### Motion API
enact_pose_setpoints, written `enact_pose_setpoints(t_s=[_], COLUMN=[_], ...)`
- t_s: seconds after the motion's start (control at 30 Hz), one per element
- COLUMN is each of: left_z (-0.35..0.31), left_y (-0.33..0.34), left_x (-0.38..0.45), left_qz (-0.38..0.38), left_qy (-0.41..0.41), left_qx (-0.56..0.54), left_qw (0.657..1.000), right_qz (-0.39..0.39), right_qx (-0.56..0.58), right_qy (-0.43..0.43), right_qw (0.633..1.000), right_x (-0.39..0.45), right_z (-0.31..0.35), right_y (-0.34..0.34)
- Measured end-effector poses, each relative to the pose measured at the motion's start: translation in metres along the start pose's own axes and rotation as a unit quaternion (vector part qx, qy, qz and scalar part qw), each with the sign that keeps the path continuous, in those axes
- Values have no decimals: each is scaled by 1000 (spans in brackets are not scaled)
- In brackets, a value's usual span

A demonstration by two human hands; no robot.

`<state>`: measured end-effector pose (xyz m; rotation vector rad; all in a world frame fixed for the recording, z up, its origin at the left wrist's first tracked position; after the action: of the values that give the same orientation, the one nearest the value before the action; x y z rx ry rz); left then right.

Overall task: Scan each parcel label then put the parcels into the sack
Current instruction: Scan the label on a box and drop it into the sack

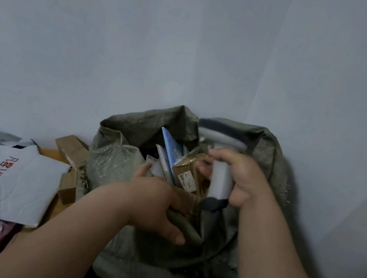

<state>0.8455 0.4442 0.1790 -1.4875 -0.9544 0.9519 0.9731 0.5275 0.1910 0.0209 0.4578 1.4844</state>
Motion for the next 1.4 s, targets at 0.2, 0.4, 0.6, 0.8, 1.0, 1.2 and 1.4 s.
enact_pose_setpoints(t_s=[0.2, 0.4, 0.6, 0.8, 1.0, 1.2, 1.4], left_z=[11, 29, 62, 150, 215, 258, 277], left_y=[9, -4, -43, -15, 61, 128, 204], left_x=[-9, -28, -85, -179, -261, -306, -325], left_qz=[8, -72, -299, -368, -341, -265, -219], left_qy=[-37, -84, -128, -268, -376, -459, -551], left_qx=[51, 84, -68, -301, -409, -458, -493], left_qw=[998, 990, 943, 838, 758, 714, 637], right_qz=[-7, -134, -143, -46, 66, 62, 33], right_qx=[-117, -182, -193, -124, -183, -264, -363], right_qy=[145, 67, -70, -194, -141, -53, 6], right_qw=[983, 972, 968, 972, 971, 961, 931], right_x=[-13, -34, -85, -157, -189, -174, -123], right_z=[-78, -63, -39, -36, -120, -224, -314], right_y=[-23, -73, -31, 69, 171, 212, 202])
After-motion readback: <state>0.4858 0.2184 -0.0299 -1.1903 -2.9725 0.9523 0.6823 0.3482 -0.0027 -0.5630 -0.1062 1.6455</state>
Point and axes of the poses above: each hand's wrist, its own x-axis towards the middle knuckle, its own y-axis out of the palm, z = x × y, the point moved 10 cm from there along x, towards the middle knuckle, and after that the axes turned 13 degrees about -z, right-handed, at the moved point
